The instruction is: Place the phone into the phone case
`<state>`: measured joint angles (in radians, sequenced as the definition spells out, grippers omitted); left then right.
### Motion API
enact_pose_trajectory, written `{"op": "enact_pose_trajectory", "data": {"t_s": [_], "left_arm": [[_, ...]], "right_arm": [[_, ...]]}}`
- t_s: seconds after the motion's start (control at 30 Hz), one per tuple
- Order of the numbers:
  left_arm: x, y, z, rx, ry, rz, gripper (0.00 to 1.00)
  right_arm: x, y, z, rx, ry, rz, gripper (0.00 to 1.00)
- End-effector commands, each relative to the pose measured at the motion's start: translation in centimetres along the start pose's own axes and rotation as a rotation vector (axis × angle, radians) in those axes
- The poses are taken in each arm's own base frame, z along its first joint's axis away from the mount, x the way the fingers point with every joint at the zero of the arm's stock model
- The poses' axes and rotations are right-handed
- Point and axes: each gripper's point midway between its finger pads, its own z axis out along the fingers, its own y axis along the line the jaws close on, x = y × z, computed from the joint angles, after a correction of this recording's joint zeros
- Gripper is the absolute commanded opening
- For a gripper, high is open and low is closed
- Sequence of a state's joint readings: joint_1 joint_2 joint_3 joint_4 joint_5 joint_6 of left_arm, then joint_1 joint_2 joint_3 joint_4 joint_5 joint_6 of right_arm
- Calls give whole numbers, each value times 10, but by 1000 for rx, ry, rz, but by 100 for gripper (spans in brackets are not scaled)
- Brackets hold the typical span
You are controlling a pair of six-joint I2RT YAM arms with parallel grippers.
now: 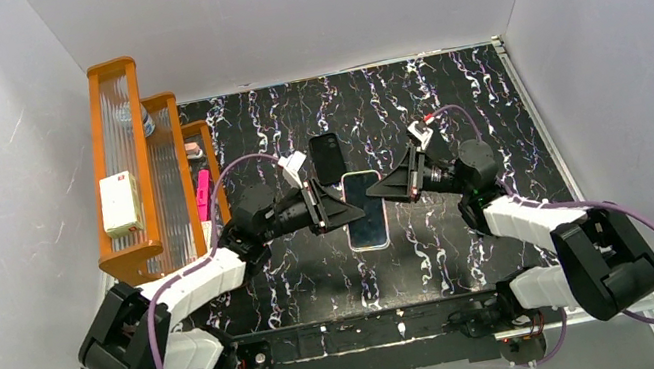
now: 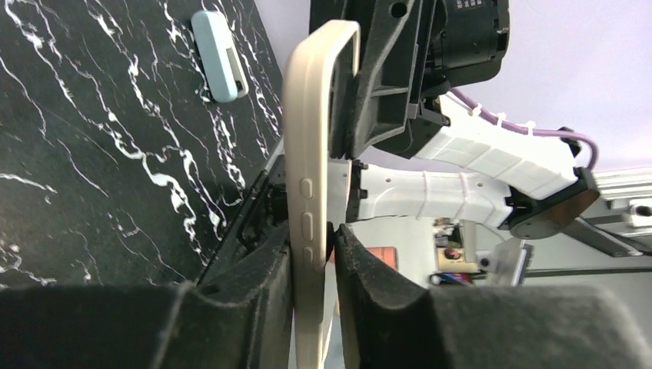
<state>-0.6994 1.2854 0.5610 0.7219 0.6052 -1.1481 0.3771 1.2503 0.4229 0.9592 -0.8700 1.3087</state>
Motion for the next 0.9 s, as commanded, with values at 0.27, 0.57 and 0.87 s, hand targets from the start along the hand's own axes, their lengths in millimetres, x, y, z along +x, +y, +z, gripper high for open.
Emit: {"op": "enact_pose_trajectory", "data": {"t_s": [0.27, 0.57, 0.87], "left_arm": [[-28, -19, 0, 23, -124, 109, 0], [-45, -24, 0, 10, -198, 163, 0], [-52, -26, 4, 8, -212, 164, 0]], "right_arm": [[21, 9, -8, -1, 70, -67, 69], [49, -5, -17, 25, 116, -19, 75], [51, -7, -16, 35, 117, -6, 66]]}}
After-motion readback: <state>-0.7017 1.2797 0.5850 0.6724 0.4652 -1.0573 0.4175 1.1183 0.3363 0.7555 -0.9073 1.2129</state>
